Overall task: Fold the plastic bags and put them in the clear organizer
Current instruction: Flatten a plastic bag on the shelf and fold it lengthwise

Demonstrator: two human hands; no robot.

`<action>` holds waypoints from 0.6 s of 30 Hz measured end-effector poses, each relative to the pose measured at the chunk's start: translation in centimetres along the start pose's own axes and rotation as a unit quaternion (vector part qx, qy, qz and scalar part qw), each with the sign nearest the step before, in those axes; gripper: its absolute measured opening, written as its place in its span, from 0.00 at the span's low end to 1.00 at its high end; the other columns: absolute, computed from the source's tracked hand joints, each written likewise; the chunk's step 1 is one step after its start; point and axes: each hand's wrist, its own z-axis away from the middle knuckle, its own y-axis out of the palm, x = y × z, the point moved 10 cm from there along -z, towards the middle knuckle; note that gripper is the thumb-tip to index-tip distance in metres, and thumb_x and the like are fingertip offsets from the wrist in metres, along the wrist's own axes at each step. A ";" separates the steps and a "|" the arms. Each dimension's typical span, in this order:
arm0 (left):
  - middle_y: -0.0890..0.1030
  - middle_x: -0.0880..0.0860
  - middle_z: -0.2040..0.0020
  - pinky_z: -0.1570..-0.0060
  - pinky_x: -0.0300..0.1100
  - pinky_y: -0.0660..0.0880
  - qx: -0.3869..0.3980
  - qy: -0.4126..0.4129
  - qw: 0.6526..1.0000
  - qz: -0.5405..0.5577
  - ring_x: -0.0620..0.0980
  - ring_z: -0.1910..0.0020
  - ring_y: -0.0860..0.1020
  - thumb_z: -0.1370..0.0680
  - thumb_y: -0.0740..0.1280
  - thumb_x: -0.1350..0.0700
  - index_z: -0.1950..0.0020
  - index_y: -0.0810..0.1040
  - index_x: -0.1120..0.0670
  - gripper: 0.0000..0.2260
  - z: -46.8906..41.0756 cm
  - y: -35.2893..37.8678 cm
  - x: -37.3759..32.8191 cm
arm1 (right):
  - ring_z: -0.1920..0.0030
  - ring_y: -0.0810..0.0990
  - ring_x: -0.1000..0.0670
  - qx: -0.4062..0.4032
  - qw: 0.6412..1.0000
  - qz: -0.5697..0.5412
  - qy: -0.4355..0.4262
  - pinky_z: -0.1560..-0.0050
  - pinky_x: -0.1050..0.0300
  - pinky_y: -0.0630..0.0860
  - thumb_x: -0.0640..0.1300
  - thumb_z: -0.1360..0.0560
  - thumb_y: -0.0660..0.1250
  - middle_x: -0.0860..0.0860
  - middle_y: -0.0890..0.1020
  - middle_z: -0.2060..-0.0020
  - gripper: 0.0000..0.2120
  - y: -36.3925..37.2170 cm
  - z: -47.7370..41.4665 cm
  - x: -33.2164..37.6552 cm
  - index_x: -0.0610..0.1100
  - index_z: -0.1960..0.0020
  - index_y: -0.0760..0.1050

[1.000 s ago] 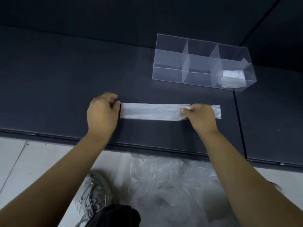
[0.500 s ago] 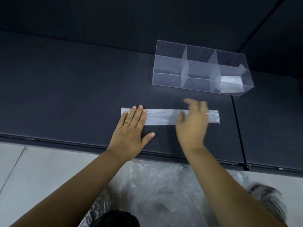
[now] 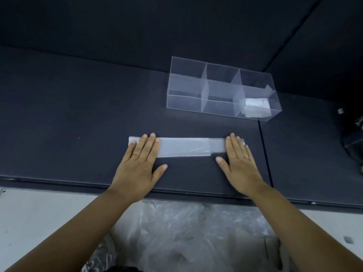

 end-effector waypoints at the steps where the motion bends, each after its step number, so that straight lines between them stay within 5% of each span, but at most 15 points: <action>1: 0.53 0.55 0.22 0.25 0.49 0.45 -0.001 0.001 1.000 -0.002 0.53 0.22 0.49 0.22 0.36 0.37 0.22 0.50 0.57 0.35 0.0 0.0 0.0 | 0.25 0.34 0.57 -0.010 1.000 -0.013 0.016 0.27 0.59 0.32 0.59 0.19 0.46 0.52 0.40 0.22 0.32 -0.6 0.0 -1.4 0.45 0.22 0.39; 4: 0.55 0.55 0.22 0.25 0.50 0.49 -0.001 0.002 1.000 -0.006 0.54 0.23 0.52 0.22 0.35 0.37 0.22 0.53 0.58 0.35 0.0 0.0 0.0 | 0.23 0.53 0.49 -0.071 0.992 -0.092 0.043 0.24 0.53 0.48 0.50 0.18 0.54 0.48 0.57 0.23 0.25 -3.1 -0.5 -4.2 0.42 0.23 0.58; 8: 0.58 0.57 0.23 0.26 0.52 0.52 0.002 0.003 1.000 -0.009 0.55 0.23 0.55 0.21 0.36 0.38 0.23 0.55 0.59 0.35 0.0 -0.2 -0.1 | 0.40 0.70 0.45 -0.120 0.981 -0.135 0.064 0.36 0.51 0.65 0.46 0.23 0.67 0.47 0.74 0.43 0.15 -5.6 -2.3 -5.4 0.43 0.38 0.76; 13: 0.59 0.57 0.23 0.26 0.52 0.54 0.005 0.006 1.000 -0.014 0.56 0.24 0.57 0.21 0.41 0.39 0.23 0.57 0.59 0.34 0.1 -0.3 -0.2 | 0.47 0.71 0.47 -0.115 0.985 -0.124 0.042 0.47 0.60 0.60 0.41 0.23 0.67 0.52 0.72 0.53 0.03 -5.4 -3.2 -4.5 0.43 0.51 0.78; 18: 0.58 0.57 0.23 0.26 0.53 0.54 0.018 0.020 1.000 -0.010 0.55 0.24 0.55 0.21 0.41 0.38 0.23 0.56 0.59 0.34 -0.1 0.0 0.0 | 0.52 0.72 0.49 -0.077 0.987 -0.138 0.038 0.50 0.60 0.67 0.36 0.22 0.62 0.49 0.73 0.53 0.05 -5.1 -2.7 -4.1 0.41 0.56 0.75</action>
